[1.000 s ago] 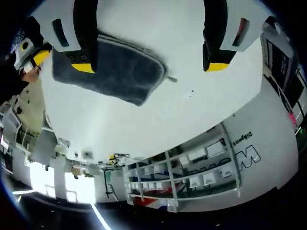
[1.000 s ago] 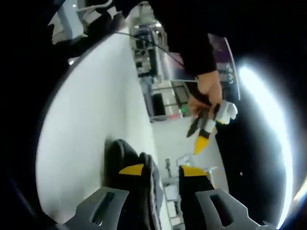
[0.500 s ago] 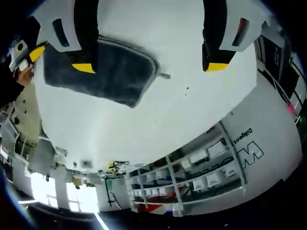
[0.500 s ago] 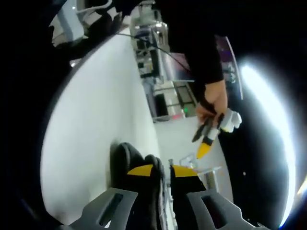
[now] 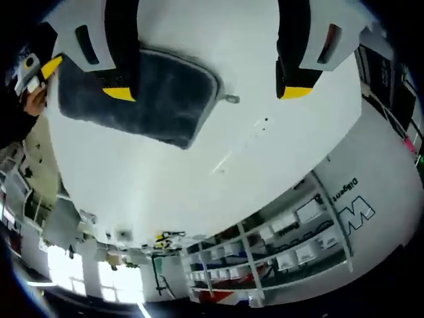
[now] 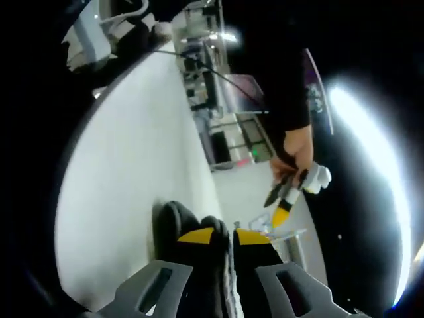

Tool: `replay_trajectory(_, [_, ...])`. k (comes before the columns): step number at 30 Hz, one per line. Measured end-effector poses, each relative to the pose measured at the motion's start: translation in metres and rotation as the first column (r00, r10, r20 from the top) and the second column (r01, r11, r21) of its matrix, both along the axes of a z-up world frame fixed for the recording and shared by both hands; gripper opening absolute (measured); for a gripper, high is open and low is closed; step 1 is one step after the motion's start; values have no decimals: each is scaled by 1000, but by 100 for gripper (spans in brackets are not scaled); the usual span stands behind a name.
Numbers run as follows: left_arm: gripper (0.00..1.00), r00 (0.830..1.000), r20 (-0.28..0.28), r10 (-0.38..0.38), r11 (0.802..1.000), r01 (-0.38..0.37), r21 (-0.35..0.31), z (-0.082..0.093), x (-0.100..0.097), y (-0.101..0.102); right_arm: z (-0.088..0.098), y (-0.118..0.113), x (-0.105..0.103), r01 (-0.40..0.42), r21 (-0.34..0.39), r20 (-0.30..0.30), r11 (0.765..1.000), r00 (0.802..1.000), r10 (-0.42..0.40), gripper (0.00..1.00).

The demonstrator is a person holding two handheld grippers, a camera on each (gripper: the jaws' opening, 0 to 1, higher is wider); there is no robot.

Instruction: Open the folded towel by lifting each exposed corner and separating the folded layers until the towel lies flat within the target outline without major curled edges

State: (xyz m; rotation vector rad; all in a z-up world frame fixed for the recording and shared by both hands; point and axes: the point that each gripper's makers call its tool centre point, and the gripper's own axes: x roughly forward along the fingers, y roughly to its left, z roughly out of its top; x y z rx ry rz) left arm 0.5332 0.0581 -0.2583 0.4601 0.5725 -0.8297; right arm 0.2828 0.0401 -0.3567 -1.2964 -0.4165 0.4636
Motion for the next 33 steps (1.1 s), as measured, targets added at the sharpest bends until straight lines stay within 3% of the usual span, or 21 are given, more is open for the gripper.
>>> replay_trajectory(4, [79,998,-58,37,990,-45,-132,-1,6,-4,2,1,-1,-5,2,4,1000,1000,5,1])
replay_trajectory(7, [77,994,-93,56,978,-74,-194,-8,18,-1,3,2,0,-7,5,0,1000,1000,7,1])
replay_trajectory(14, [78,976,-202,82,931,-148,-335,-26,35,6,5,4,0,-11,11,-4,1000,1000,11,1])
replay_trajectory(17, [74,963,-248,107,916,-193,-353,-36,44,14,5,4,1,-12,15,-6,1000,1000,12,1])
replay_trajectory(21, [70,947,-297,125,890,-239,-388,-48,37,11,5,3,1,-13,21,-8,1000,1000,13,1])
replay_trajectory(29, [70,927,-352,129,881,-270,-389,-81,27,10,3,0,1,-17,35,-7,999,1000,17,1])
replay_trajectory(31, [69,918,-372,134,873,-287,-395,-85,39,15,3,0,1,-18,37,-6,999,1000,18,1])
replay_trajectory(33, [67,917,-377,133,871,-289,-396,-90,34,11,2,-2,-1,-18,38,-4,999,1000,18,1])
